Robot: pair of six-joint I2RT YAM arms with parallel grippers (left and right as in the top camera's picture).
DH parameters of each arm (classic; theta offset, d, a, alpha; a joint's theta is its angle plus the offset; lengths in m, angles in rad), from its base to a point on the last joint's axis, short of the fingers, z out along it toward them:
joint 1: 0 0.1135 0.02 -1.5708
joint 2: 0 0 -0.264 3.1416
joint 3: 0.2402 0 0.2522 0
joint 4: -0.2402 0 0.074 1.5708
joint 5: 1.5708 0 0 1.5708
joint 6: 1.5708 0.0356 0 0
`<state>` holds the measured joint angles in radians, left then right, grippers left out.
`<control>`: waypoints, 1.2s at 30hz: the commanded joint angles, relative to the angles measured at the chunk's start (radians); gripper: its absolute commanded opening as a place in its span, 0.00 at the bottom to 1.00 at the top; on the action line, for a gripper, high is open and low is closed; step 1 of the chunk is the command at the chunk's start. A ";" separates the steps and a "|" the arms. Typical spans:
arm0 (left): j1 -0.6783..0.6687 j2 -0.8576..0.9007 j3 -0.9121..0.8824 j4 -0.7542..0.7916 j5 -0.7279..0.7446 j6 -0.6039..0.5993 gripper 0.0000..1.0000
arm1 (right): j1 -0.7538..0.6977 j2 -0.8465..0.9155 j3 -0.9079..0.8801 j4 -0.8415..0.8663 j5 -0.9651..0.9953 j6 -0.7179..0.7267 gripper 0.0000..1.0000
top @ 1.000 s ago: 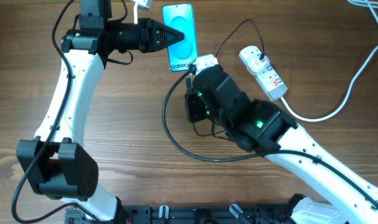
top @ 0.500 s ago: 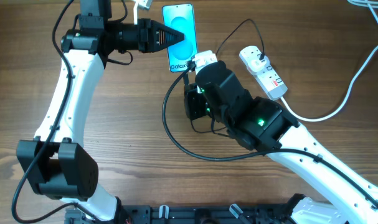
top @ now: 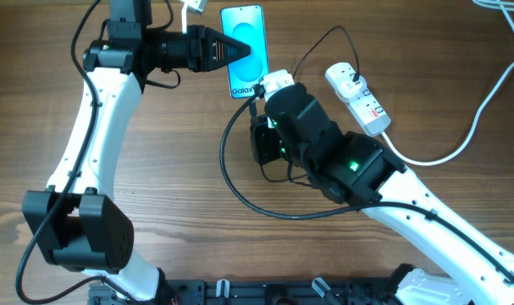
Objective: Plug charger to phone and switch on socket
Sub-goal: 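Push the plug up into the phone's charging port with the right gripper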
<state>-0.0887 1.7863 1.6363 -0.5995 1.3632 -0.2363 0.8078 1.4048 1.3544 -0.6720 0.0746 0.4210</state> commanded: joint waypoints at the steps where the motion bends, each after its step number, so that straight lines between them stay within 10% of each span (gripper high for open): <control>1: 0.001 -0.019 0.014 0.005 0.042 0.028 0.04 | -0.002 0.012 0.014 0.005 0.007 -0.016 0.05; 36: 0.001 -0.019 0.014 0.004 0.061 0.051 0.04 | -0.003 0.012 0.015 0.032 0.037 0.001 0.05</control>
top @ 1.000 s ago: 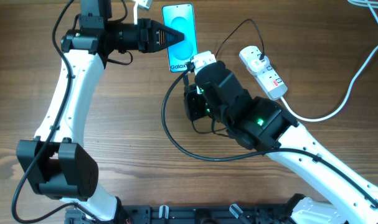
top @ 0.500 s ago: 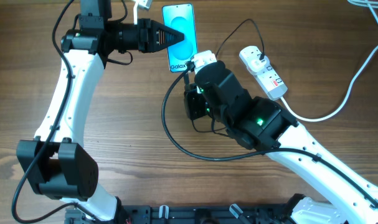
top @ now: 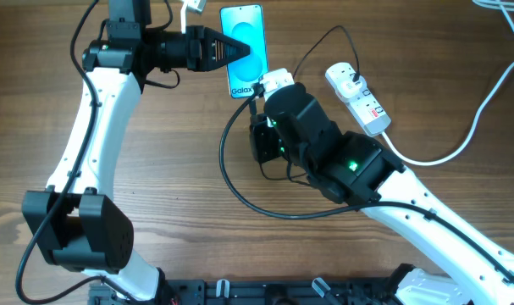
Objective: Plug charger to phone and switch on socket
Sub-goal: 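Push the plug up into the phone's charging port with the right gripper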
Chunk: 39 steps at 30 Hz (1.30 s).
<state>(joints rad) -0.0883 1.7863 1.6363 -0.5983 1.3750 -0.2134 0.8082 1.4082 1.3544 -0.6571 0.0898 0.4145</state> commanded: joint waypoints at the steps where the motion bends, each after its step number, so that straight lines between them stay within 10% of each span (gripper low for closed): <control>1: 0.001 -0.019 0.014 0.003 0.049 0.028 0.04 | -0.004 0.009 0.015 0.017 0.021 0.008 0.05; 39: 0.000 -0.019 0.014 -0.055 0.050 0.050 0.04 | -0.038 0.008 0.028 0.162 0.030 -0.150 0.05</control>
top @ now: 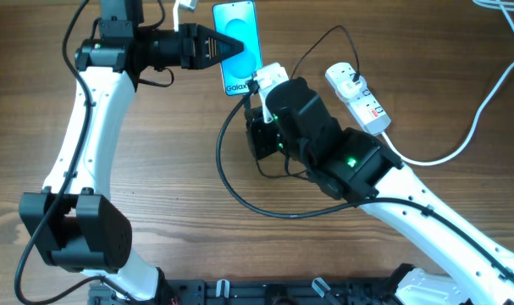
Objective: Plug charger to phone and switch on socket
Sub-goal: 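Push the plug up into the phone's charging port with the right gripper, then lower the plugged phone onto the table and release both grippers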
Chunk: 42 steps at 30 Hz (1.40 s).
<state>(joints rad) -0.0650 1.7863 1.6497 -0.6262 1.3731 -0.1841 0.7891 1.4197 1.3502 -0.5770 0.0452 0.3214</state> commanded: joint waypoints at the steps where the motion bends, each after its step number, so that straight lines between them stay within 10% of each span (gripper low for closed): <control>1: -0.023 -0.019 0.001 -0.030 0.051 0.021 0.04 | -0.018 -0.003 0.034 0.083 0.084 -0.060 0.05; 21: -0.055 -0.019 0.001 -0.060 0.047 0.054 0.04 | -0.018 -0.003 0.141 0.031 0.123 -0.082 0.17; 25: -0.055 -0.019 0.001 -0.064 -0.055 0.048 0.04 | -0.019 -0.006 0.148 -0.018 0.124 -0.060 0.28; 31: -0.085 0.009 -0.002 -0.303 -0.420 0.151 0.04 | -0.098 -0.072 0.155 -0.190 0.245 0.139 0.88; 42: -0.183 0.358 -0.002 -0.357 -0.591 0.153 0.04 | -0.266 -0.060 0.146 -0.409 0.115 0.175 0.95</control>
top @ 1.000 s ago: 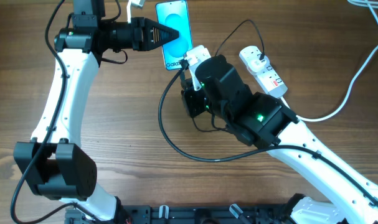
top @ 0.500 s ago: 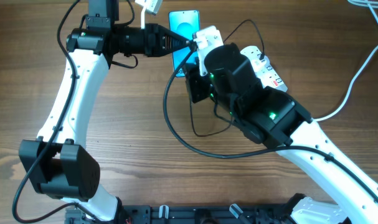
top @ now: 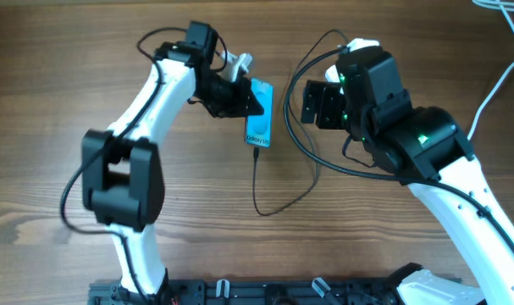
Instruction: Plug charger to phone and switch on socket
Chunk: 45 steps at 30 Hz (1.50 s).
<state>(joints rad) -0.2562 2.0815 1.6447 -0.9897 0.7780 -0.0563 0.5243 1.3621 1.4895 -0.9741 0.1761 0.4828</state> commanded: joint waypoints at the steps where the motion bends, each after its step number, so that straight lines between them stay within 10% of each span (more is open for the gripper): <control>1: 0.008 0.082 0.003 0.010 -0.006 0.027 0.04 | -0.001 -0.003 0.007 -0.016 -0.016 0.014 0.95; 12: 0.010 0.200 0.002 0.080 -0.100 0.026 0.04 | -0.001 -0.002 0.007 -0.023 -0.020 0.014 0.98; 21: 0.018 0.203 0.003 0.060 -0.203 0.022 0.52 | -0.051 0.000 0.007 -0.034 -0.016 0.042 1.00; 27: 0.120 0.088 0.097 -0.076 -0.204 0.023 0.59 | -0.281 0.119 0.007 -0.036 -0.020 0.022 1.00; 30: 0.185 -0.101 0.163 -0.101 -0.233 0.023 1.00 | -0.439 0.257 0.007 -0.016 -0.020 0.015 1.00; 45: 0.241 -0.283 0.162 -0.047 -0.421 0.023 1.00 | -0.597 0.662 0.007 0.216 -0.233 -0.106 1.00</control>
<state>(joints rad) -0.0193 1.7966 1.8103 -1.0397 0.3660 -0.0418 -0.0647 1.9762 1.4895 -0.7689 -0.0235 0.3874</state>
